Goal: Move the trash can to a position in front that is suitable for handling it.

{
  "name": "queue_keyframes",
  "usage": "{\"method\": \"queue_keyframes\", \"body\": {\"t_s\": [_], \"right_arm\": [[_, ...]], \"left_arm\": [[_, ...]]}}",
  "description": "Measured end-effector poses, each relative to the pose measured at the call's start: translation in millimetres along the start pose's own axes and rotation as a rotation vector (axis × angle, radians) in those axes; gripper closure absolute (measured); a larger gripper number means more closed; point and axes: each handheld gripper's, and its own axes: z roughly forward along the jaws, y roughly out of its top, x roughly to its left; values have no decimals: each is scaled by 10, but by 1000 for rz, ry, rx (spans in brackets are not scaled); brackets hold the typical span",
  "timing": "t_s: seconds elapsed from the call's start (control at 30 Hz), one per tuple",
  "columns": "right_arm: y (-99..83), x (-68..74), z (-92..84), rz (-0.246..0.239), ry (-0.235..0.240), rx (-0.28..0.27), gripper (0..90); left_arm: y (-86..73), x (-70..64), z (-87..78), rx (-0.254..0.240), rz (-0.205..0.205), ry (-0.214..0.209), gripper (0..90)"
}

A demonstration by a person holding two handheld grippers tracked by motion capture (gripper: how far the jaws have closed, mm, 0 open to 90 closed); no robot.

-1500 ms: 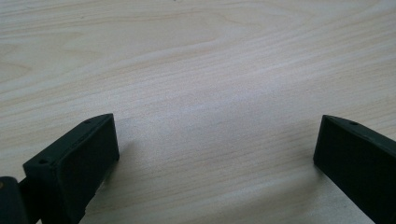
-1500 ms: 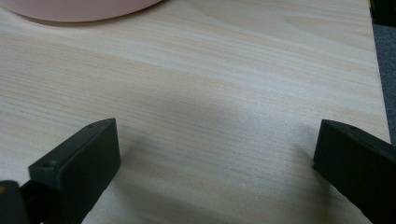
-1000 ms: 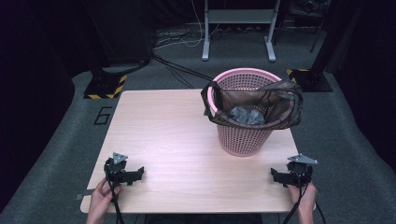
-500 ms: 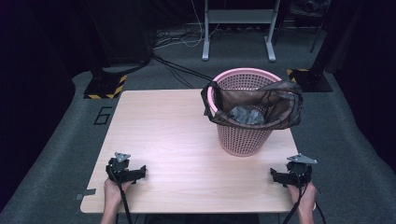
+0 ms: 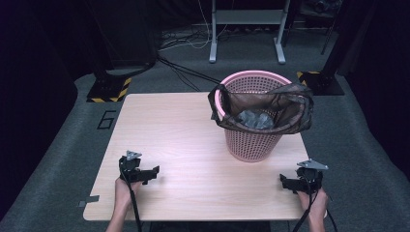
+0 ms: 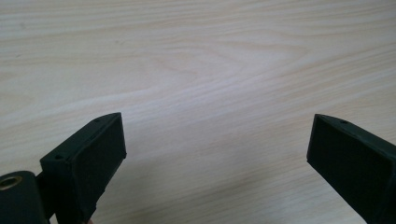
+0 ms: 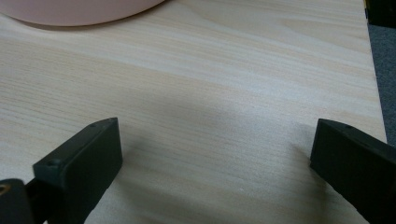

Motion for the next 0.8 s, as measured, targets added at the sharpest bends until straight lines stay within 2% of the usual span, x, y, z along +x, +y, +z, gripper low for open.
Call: {"method": "queue_keyframes", "body": {"t_s": [0.03, 0.2, 0.27, 0.33, 0.57, 0.63, 0.8], "right_arm": [[0, 1, 0, 0, 0, 0, 14], [0, 1, 0, 0, -3, 0, 15], [0, 1, -1, 1, -3, 0, 15], [0, 0, -1, 2, -4, 0, 16], [-1, 0, -1, 2, -4, 0, 16], [-1, -1, -1, 3, -4, -1, 17], [-1, -1, -2, 5, -4, -1, 19]], "left_arm": [[41, -32, -10, 2, 19, -14, 43], [135, -86, -15, -3, 50, -46, 44], [155, -92, -15, -3, 51, -48, 47], [211, -111, -18, -8, 48, -72, 49], [332, -172, -12, -3, 69, -92, 54], [391, -199, -3, 5, 91, -97, 56], [493, -249, 14, 17, 105, -116, 64]]}}
